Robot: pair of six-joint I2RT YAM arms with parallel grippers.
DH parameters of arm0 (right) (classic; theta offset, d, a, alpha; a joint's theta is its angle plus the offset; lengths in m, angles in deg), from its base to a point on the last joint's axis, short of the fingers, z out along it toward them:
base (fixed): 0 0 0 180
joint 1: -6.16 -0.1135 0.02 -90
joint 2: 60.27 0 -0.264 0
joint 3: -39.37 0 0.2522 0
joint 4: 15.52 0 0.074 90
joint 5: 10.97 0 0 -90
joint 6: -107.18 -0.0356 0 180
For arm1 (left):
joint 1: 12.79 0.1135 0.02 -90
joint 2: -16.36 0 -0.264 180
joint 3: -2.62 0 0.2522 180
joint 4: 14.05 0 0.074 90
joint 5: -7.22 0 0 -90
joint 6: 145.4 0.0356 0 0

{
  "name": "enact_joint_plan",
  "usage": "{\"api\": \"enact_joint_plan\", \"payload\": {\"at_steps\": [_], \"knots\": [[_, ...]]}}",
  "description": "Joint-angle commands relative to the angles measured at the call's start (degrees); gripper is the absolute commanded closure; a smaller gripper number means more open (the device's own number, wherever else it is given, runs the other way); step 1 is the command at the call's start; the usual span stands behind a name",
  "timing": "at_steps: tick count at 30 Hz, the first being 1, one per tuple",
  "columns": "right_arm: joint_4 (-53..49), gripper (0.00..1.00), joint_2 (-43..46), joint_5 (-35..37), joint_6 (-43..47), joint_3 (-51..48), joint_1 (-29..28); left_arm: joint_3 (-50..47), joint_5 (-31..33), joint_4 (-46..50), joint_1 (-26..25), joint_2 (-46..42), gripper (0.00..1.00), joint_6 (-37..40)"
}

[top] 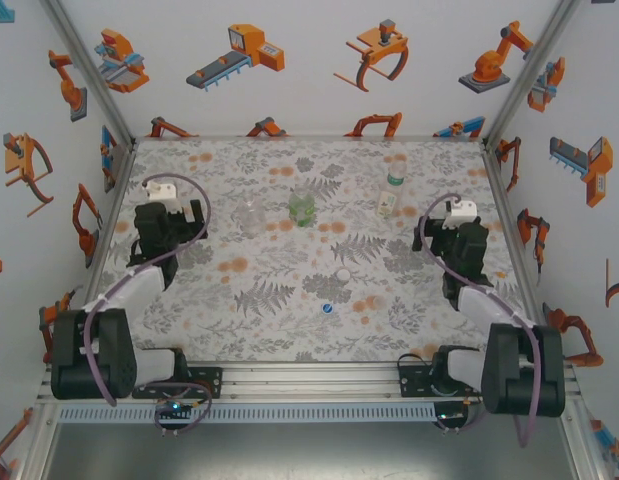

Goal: Screw on the bottle caps

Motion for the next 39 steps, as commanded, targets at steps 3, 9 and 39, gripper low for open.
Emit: {"api": "enact_joint_plan", "payload": {"at_steps": [3, 9, 39], "knots": [[-12.74, 0.17, 6.19, -4.27, -2.28, 2.27, 0.40, 4.60, 4.45, 16.71, -2.91, -7.07, 0.03, -3.60], [-16.36, 0.18, 11.34, -9.28, -3.24, 3.54, -0.12, 13.71, 5.03, 36.37, -4.68, -9.53, 0.03, -7.84], [15.38, 0.01, -29.34, 35.02, -13.90, 23.48, -22.19, 21.07, -5.15, 48.93, -5.46, -11.94, 0.03, -17.10]]}}
